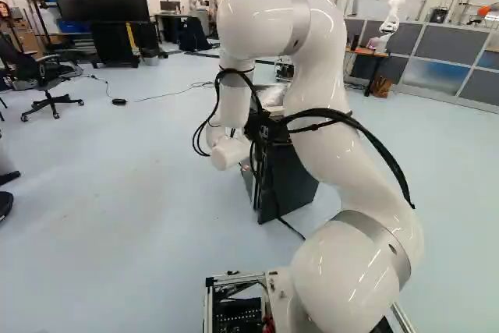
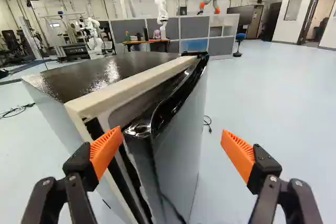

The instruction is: Grab a drink from the fridge

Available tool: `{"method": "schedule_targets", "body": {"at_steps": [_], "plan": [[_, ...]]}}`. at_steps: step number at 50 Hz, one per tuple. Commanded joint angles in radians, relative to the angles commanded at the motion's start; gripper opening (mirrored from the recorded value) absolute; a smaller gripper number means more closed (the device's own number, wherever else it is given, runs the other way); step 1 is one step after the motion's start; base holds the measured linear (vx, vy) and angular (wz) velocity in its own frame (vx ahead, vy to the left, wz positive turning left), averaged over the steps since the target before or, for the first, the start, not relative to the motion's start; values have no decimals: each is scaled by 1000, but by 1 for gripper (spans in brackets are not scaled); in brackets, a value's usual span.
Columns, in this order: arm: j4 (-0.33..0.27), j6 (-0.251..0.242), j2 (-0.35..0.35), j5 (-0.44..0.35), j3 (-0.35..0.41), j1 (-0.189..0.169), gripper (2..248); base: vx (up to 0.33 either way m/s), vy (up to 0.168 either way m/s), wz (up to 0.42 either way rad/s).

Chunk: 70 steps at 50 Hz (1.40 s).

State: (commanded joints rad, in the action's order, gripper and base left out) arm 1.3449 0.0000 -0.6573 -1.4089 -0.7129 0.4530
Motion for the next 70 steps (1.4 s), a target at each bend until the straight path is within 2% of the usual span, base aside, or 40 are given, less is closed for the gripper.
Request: {"method": "schedule_targets", "body": {"at_steps": [18, 33, 48, 70], "plan": [[64, 0, 48, 0, 100, 65, 247, 0, 0, 0], [90, 0, 34, 0, 70, 94, 247, 0, 0, 0], [122, 0, 13, 0, 23, 78, 247, 0, 0, 0], [213, 0, 8, 0, 10, 34, 247, 0, 0, 0]]}}
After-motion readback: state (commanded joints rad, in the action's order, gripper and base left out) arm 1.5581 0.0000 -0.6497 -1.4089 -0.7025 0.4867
